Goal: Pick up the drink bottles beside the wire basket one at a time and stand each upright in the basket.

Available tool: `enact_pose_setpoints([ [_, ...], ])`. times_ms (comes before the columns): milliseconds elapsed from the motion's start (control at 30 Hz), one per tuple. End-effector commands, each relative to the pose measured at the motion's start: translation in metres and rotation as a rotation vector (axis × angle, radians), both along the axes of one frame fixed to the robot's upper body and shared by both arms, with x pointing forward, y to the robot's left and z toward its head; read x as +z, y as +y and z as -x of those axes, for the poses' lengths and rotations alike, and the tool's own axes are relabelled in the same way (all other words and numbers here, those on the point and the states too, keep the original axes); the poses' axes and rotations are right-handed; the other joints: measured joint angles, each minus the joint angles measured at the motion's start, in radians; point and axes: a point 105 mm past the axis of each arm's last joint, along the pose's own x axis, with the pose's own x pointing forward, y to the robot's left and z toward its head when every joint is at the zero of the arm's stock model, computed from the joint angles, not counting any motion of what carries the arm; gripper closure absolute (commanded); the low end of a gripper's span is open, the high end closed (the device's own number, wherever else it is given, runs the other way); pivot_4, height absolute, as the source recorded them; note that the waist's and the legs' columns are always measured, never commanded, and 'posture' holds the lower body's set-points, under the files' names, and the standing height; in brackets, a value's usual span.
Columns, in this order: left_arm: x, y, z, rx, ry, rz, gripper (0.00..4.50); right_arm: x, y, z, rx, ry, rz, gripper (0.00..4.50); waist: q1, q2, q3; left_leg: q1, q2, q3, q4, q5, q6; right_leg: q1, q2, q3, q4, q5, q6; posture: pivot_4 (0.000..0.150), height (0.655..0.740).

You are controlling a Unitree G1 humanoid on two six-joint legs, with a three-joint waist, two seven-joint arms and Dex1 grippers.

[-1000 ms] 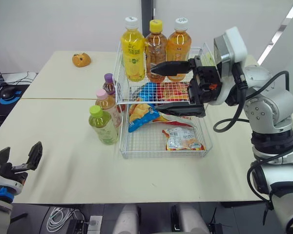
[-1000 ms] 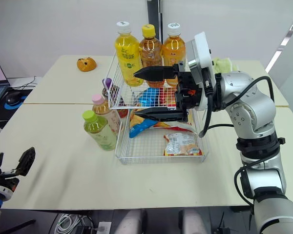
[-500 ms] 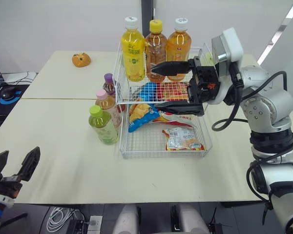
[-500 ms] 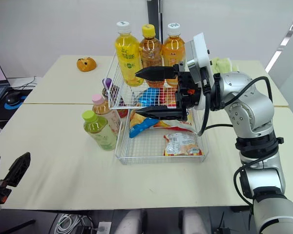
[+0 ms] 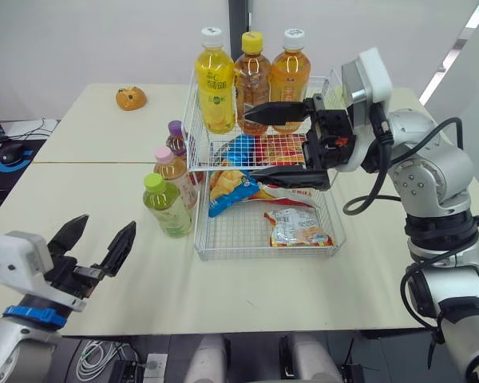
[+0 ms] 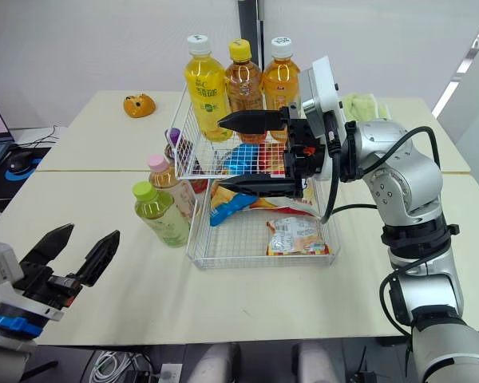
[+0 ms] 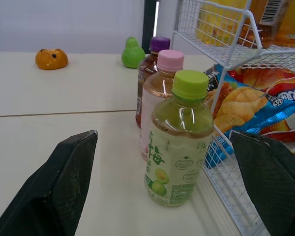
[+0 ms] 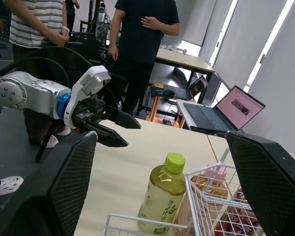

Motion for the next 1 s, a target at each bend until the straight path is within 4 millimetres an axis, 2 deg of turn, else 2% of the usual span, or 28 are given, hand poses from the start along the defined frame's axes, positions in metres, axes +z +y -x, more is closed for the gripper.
enact_pose_setpoints([
  [33,0.006,-0.002,-0.012,0.007,-0.033,-0.051,0.03,0.012,-0.001,0.007,0.000,-0.073,0.000,0.00,0.000,0.000,0.000,0.000,0.000,0.000,0.000,0.000,0.000,0.000,0.000,0.000,0.000,0.000,0.000,0.150,0.7400],
  [533,-0.001,-0.030,-0.055,-0.082,-0.048,-0.070,0.03,0.013,-0.004,0.006,-0.040,-0.081,-0.001,0.00,0.000,0.000,0.000,0.000,0.000,-0.001,-0.001,0.000,0.000,0.000,0.001,0.000,0.000,0.000,0.000,0.150,0.7400],
  [1000,0.002,-0.036,-0.082,-0.096,-0.078,-0.109,0.03,0.015,-0.007,0.006,-0.071,-0.081,0.003,0.00,0.000,0.000,0.000,0.000,0.000,-0.001,-0.002,0.000,0.000,0.000,0.001,0.000,0.000,0.000,0.000,0.150,0.7400],
])
